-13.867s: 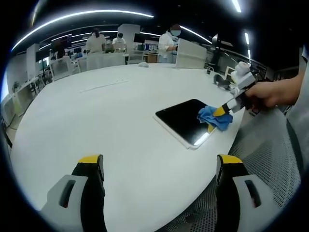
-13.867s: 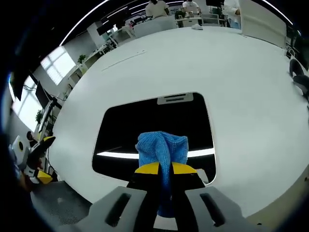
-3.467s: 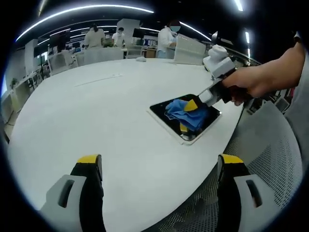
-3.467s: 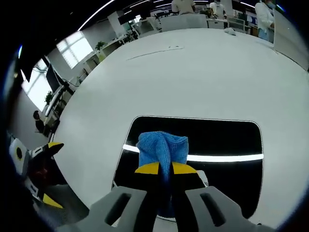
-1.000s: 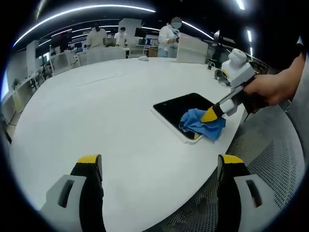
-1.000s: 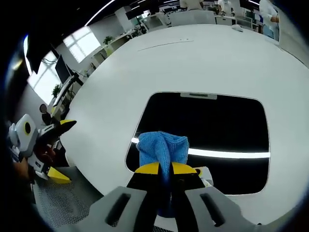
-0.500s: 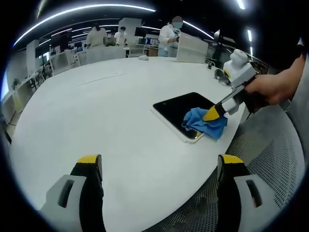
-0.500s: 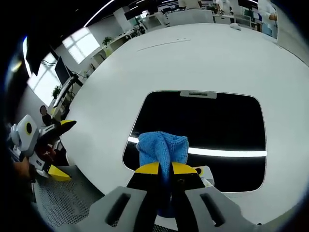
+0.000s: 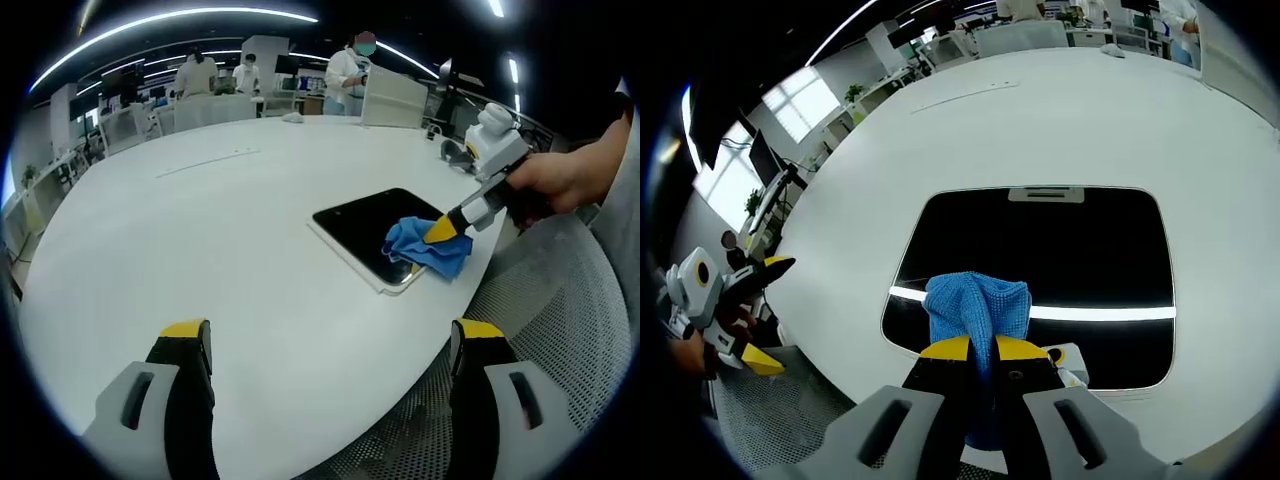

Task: Wipe the mirror surface with the cleaning cloth until all visible marks leave the cleaned area.

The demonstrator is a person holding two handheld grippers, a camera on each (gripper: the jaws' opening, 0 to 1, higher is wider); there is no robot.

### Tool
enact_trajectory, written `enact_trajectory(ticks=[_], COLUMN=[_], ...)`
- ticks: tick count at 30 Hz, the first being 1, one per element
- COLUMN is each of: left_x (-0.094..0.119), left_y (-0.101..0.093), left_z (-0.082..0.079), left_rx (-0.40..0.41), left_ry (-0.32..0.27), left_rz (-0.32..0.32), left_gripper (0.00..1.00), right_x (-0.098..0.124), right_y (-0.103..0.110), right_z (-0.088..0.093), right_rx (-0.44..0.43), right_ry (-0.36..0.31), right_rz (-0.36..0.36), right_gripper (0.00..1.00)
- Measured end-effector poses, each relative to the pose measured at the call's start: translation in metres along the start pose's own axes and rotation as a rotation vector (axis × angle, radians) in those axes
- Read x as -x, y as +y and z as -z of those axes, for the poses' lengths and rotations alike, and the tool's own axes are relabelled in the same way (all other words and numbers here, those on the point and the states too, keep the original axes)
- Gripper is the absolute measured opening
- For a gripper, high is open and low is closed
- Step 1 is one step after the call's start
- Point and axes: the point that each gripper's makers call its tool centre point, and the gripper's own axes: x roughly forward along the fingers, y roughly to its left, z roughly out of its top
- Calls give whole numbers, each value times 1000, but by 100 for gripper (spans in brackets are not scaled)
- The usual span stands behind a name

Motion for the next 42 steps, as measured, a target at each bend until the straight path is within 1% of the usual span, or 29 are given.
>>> enact_trajectory(ticks=[9, 25, 33, 42], left_x=[-1, -1, 0, 0], left_y=[1, 0, 0, 1], left_z=[1, -1, -2, -3], left_rx=[3, 11, 14, 15], left_ry=[-3, -10, -14, -15], left_rz=[4, 7, 5, -5], left_gripper=[99, 99, 99, 99], right_x=[5, 2, -2, -11], right_y=[-8, -8, -10, -18], right_z=[2, -1, -10, -30], right_rx=[-13, -14, -2, 6], right_ry=[-6, -3, -11, -31], right_rz=[13, 24, 33, 50], right_gripper=[2, 2, 2, 2])
